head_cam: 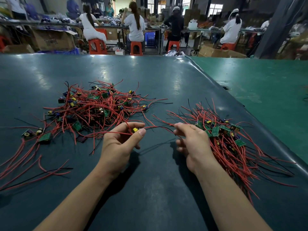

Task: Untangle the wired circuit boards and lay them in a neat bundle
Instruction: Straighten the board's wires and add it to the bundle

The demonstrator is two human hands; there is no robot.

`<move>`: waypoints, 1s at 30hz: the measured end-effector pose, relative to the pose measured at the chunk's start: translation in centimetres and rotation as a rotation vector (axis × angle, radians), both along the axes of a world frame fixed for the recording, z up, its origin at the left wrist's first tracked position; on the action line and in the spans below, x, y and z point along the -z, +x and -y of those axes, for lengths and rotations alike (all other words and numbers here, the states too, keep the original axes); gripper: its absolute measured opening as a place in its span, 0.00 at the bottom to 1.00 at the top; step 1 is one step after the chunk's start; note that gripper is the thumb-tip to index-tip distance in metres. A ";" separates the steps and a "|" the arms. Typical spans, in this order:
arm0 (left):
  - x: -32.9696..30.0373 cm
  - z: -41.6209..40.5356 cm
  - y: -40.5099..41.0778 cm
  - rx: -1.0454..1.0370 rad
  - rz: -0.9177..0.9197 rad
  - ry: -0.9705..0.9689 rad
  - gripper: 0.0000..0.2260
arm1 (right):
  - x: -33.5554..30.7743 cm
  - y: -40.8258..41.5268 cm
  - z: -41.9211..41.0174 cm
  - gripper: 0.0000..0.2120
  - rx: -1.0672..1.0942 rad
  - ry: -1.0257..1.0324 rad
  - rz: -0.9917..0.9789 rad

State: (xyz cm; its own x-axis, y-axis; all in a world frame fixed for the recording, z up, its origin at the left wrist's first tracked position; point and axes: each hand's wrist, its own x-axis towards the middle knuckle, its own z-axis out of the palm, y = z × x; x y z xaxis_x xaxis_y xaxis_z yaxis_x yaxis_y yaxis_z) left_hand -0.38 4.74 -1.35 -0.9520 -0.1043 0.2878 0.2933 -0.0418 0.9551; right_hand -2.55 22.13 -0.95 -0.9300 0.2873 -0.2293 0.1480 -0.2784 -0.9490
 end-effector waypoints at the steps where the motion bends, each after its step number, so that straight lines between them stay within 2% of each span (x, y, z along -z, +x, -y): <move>1: 0.1 0.0 0.0 -0.002 -0.002 0.003 0.04 | 0.1 0.1 0.2 0.03 -0.016 0.032 -0.017; 6: 0.2 0.4 -0.5 -0.049 -0.053 0.016 0.08 | 0.2 0.3 0.6 0.09 -0.004 0.286 -0.141; 9: 0.1 0.5 -0.6 -0.079 -0.050 0.057 0.13 | 0.1 1.0 0.9 0.14 -0.194 0.306 -0.120; 11: 0.0 0.5 -0.7 -0.029 0.009 0.212 0.16 | 0.1 1.3 1.3 0.16 -0.275 0.315 -0.112; 13: -0.4 0.4 -0.5 0.087 0.109 0.421 0.11 | 0.2 1.0 1.3 0.17 -0.173 0.332 -0.138; 15: -0.7 0.3 -0.2 0.187 0.170 0.482 0.08 | 0.0 0.7 0.8 0.17 -0.139 0.268 -0.155; 19: -0.8 0.0 0.3 0.326 0.208 0.320 0.10 | -0.9 1.6 1.2 0.21 -0.529 0.187 -0.109; 21: -0.7 -0.2 0.7 0.388 0.224 0.174 0.11 | -0.9 2.0 1.5 0.17 -0.597 0.132 -0.160; 24: -0.5 -0.4 1.1 0.445 0.256 0.056 0.10 | -0.9 1.8 1.2 0.12 -0.532 0.082 -0.203; 27: -0.4 -0.3 0.8 0.440 0.268 0.034 0.11 | -0.7 1.7 1.4 0.08 -0.428 0.089 -0.218; 30: -0.3 -0.1 0.6 0.443 0.283 0.025 0.11 | -0.7 1.2 1.3 0.03 -0.273 -0.015 -0.212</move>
State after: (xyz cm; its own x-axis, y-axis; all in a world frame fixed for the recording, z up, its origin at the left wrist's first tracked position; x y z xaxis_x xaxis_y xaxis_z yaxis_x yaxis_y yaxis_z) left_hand 0.20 4.84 -1.03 -0.9466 0.3222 0.0154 -0.0272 -0.1275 0.9915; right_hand -1.31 20.86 -0.26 -0.9995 0.0197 -0.0248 0.0185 -0.2702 -0.9626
